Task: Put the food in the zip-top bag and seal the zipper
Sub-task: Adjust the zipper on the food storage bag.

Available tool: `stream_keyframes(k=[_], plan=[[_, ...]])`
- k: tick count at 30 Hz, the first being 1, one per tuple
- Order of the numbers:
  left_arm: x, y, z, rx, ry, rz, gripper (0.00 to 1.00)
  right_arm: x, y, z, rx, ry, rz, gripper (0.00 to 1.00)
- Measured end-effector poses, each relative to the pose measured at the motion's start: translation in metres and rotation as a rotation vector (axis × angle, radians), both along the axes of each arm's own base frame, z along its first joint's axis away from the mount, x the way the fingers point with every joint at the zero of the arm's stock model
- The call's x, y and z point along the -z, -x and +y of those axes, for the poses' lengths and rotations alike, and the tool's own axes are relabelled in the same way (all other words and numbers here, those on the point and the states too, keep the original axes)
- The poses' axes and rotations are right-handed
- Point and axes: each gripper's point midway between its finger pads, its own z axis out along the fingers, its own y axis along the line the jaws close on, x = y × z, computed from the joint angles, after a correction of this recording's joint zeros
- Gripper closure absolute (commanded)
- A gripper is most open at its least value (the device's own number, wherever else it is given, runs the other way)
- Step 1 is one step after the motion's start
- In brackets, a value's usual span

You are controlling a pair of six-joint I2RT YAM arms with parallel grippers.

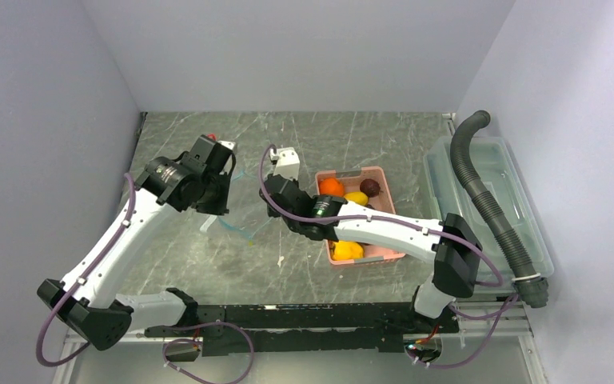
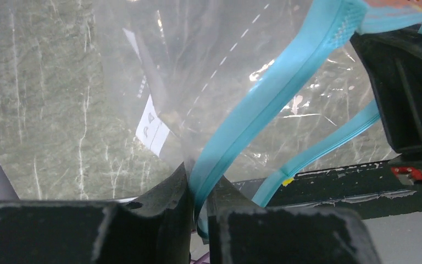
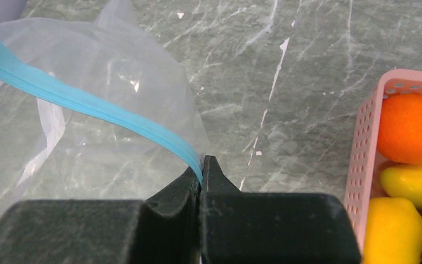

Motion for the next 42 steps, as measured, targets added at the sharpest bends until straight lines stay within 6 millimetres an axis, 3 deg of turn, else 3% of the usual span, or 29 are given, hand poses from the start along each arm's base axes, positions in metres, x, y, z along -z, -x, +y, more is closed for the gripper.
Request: stream_keyframes(k=[7,11,17,25,37,42], plan=[[-0.005,0.002,-0.002,0.055,0.013,-0.027,0.53,-0.004,0.005,-0.003,-0.013,-0.004,0.016,1.0],[-0.001,0.004,-0.006,0.093,0.038,-0.039,0.46,-0.004,0.009,0.0,-0.03,-0.015,0.038,1.0],[-0.003,0.007,-0.007,0.123,0.061,-0.067,0.44,-0.01,0.013,0.003,-0.04,-0.037,0.065,1.0],[0.002,0.005,-0.01,0.119,0.08,-0.104,0.46,-0.04,0.01,0.015,-0.024,-0.112,0.072,1.0],[-0.016,0.006,0.007,0.01,0.104,-0.251,0.52,-0.008,0.011,0.028,-0.003,-0.082,0.154,1.0],[-0.013,0.003,0.011,-0.013,0.086,-0.265,0.53,-0.013,0.01,0.031,0.007,-0.109,0.162,1.0]])
